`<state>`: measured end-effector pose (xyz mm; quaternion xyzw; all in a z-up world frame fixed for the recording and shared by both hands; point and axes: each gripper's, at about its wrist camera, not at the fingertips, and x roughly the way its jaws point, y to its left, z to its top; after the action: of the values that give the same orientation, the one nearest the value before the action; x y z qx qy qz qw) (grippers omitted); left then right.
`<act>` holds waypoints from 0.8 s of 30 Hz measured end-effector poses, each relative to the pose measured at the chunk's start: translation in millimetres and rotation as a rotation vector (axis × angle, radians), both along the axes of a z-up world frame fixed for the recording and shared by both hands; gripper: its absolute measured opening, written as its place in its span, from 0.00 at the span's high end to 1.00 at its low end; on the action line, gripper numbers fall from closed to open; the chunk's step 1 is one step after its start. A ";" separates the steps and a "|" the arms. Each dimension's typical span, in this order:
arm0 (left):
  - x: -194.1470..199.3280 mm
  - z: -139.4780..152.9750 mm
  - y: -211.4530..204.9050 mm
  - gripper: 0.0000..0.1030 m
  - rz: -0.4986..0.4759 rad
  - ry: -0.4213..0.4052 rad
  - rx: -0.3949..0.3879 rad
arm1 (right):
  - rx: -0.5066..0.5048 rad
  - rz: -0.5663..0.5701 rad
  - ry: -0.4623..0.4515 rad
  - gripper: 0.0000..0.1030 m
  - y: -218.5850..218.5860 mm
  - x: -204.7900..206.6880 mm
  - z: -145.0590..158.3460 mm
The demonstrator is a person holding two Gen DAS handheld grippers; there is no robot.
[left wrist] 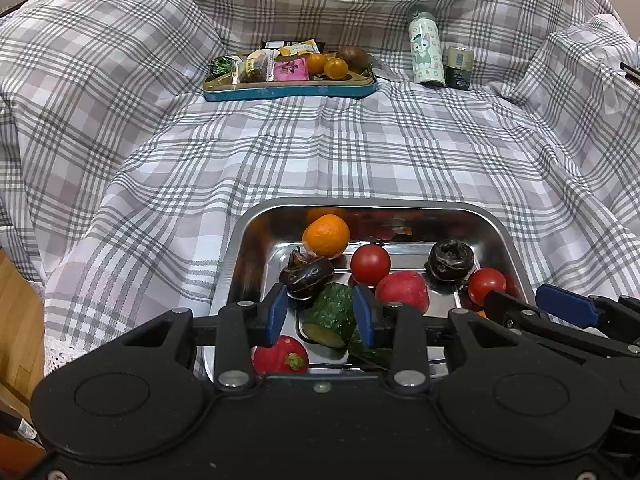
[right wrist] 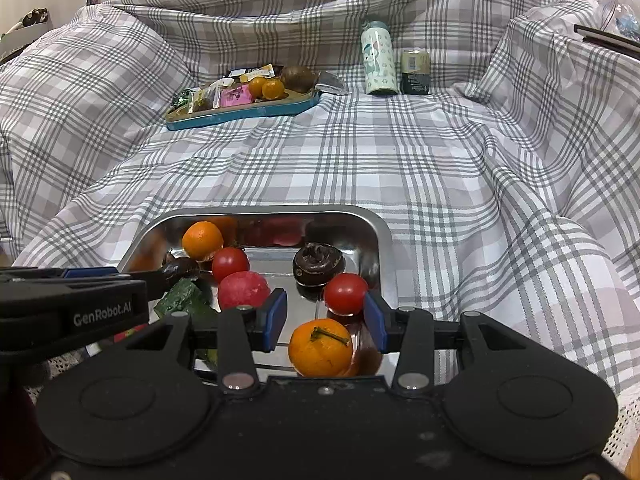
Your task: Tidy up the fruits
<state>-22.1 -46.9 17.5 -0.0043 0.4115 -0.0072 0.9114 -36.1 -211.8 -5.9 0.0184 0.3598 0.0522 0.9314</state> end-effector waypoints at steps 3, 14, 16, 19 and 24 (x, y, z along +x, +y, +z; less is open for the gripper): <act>1.1 0.4 -0.5 0.56 -0.002 0.001 0.001 | -0.001 0.000 0.005 0.57 0.0 2.2 -0.7; 4.4 1.1 -0.7 0.56 -0.005 0.007 -0.002 | 0.006 0.005 0.023 0.57 -1.8 5.7 -1.0; 4.9 1.0 -1.1 0.56 -0.005 0.009 0.000 | 0.009 0.006 0.025 0.57 -1.8 6.8 -1.0; 6.1 1.2 -0.4 0.56 -0.002 0.012 -0.002 | 0.009 0.007 0.029 0.57 -1.2 8.0 -1.6; 7.3 1.7 -0.4 0.56 -0.002 0.012 -0.003 | 0.015 0.010 0.037 0.57 -1.9 10.9 -2.1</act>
<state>-14.8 -47.3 19.2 -0.0053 0.4171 -0.0086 0.9088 -25.2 -213.7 -8.0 0.0244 0.3766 0.0591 0.9242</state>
